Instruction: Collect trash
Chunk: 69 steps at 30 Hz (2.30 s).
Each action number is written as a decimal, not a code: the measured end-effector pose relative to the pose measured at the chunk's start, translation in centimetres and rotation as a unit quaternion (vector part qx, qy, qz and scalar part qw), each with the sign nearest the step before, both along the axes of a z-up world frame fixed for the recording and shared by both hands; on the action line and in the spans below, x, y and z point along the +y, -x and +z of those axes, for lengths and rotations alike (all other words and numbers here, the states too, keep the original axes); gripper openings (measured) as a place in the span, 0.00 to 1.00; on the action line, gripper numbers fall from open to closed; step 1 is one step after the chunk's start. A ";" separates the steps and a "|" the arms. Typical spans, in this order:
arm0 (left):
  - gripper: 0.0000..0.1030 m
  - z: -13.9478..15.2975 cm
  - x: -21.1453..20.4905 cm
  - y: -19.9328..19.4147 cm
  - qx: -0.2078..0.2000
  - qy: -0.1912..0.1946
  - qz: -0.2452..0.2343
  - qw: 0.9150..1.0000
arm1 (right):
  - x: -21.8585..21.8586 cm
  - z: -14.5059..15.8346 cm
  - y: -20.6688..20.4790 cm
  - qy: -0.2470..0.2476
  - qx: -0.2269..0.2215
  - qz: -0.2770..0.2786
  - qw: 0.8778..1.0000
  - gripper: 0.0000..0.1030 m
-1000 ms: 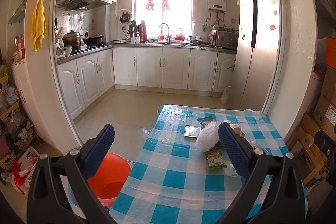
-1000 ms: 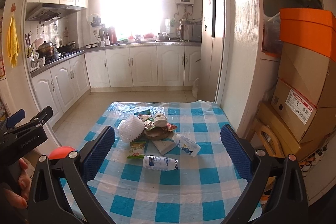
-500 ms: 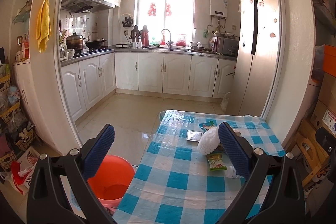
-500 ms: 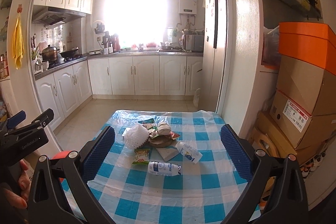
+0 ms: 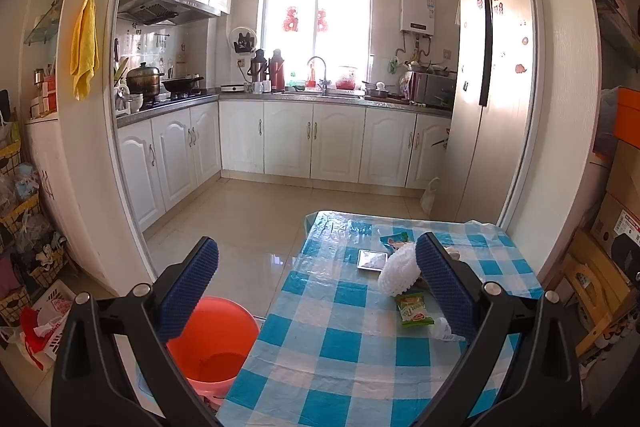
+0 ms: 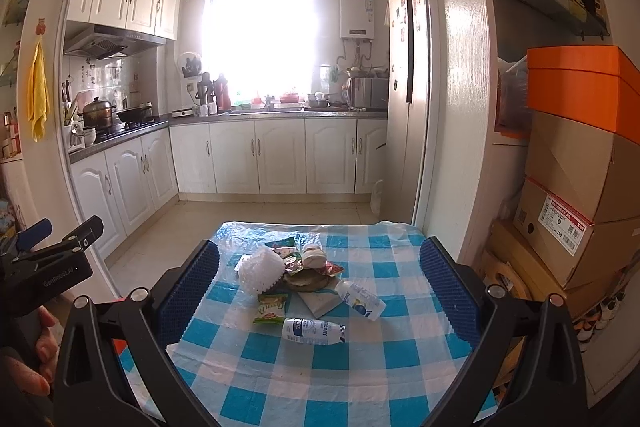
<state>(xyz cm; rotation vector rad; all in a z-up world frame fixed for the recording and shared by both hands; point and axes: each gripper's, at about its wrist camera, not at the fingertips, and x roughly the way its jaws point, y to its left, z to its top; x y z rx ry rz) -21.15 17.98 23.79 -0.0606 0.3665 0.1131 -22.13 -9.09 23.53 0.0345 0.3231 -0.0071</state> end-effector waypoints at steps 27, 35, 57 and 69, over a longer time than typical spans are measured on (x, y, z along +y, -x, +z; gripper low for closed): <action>0.97 -12.6 -5.4 -6.6 0.090 -0.034 -0.206 0.974 | -10.7 -13.2 -8.0 -0.094 0.117 -0.034 0.988 0.96; 0.97 -14.7 -7.5 -12.8 0.111 -0.031 -0.219 0.969 | -12.1 -16.3 -11.0 -0.106 0.157 -0.014 0.982 0.96; 0.95 -18.7 -8.4 -24.3 0.151 0.016 -0.243 0.958 | -10.5 -19.5 -23.5 -0.023 0.226 0.130 0.965 0.94; 0.57 -20.2 -8.6 -25.5 0.178 0.032 -0.248 0.952 | -9.7 -21.9 -26.4 0.009 0.271 0.163 0.949 0.59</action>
